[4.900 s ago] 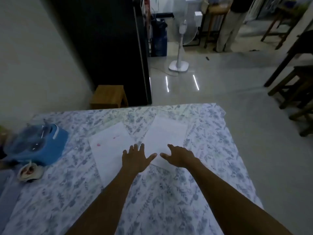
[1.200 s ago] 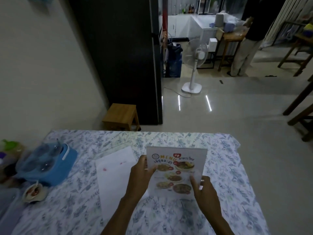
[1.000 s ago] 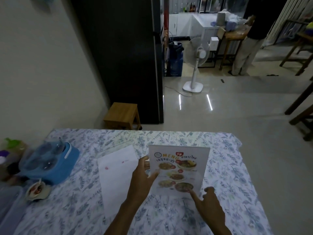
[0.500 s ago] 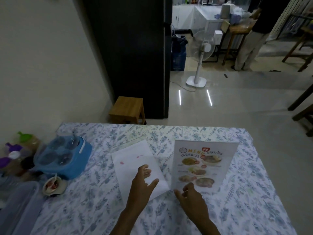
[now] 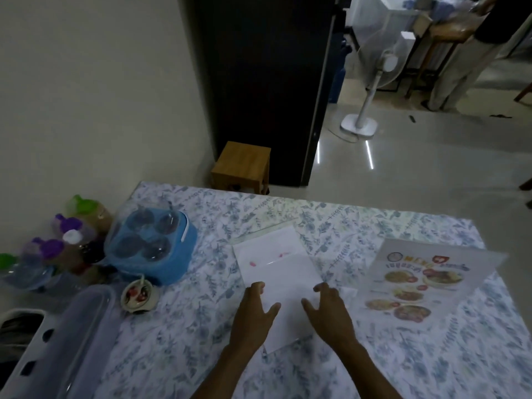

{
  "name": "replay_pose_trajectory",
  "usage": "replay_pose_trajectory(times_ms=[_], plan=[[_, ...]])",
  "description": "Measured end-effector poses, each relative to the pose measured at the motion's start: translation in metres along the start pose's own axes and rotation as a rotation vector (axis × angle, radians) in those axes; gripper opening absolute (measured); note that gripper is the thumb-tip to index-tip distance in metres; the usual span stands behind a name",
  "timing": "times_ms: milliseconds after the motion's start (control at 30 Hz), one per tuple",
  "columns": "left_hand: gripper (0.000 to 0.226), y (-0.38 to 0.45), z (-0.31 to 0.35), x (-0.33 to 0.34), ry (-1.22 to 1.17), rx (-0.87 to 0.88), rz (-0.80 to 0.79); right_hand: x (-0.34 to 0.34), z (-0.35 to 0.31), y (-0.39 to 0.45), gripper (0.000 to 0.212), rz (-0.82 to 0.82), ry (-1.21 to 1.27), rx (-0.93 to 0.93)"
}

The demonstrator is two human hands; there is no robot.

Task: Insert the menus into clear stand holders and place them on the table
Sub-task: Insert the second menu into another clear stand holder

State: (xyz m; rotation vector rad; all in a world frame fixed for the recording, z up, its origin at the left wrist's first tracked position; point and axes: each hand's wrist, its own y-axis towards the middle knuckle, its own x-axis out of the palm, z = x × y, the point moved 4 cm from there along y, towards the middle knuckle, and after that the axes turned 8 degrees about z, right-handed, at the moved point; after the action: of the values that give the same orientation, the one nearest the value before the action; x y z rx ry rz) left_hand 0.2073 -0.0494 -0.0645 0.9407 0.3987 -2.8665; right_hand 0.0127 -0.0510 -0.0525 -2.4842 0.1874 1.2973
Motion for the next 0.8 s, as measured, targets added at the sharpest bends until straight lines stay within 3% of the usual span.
replay_pose_trajectory(times_ms=[167,267,367,500,800], plan=[[0.047,0.007,-0.021,-0.007,0.085,-0.062,0.004,0.018,0.003,0.013,0.067,-0.138,-0.139,0.073],[0.046,0.008,-0.031,-0.01,0.104,-0.077,-0.018,0.025,0.002,0.009,0.069,-0.17,-0.204,0.101],[0.046,0.008,-0.034,-0.012,0.055,-0.093,-0.016,0.024,-0.002,0.004,0.064,-0.091,-0.214,0.121],[0.044,0.011,-0.041,-0.021,0.023,-0.141,0.029,0.019,0.005,0.002,0.054,-0.057,-0.04,0.236],[0.042,0.028,-0.036,-0.057,-0.049,-0.122,0.102,0.0,-0.011,-0.003,0.03,-0.043,0.007,0.143]])
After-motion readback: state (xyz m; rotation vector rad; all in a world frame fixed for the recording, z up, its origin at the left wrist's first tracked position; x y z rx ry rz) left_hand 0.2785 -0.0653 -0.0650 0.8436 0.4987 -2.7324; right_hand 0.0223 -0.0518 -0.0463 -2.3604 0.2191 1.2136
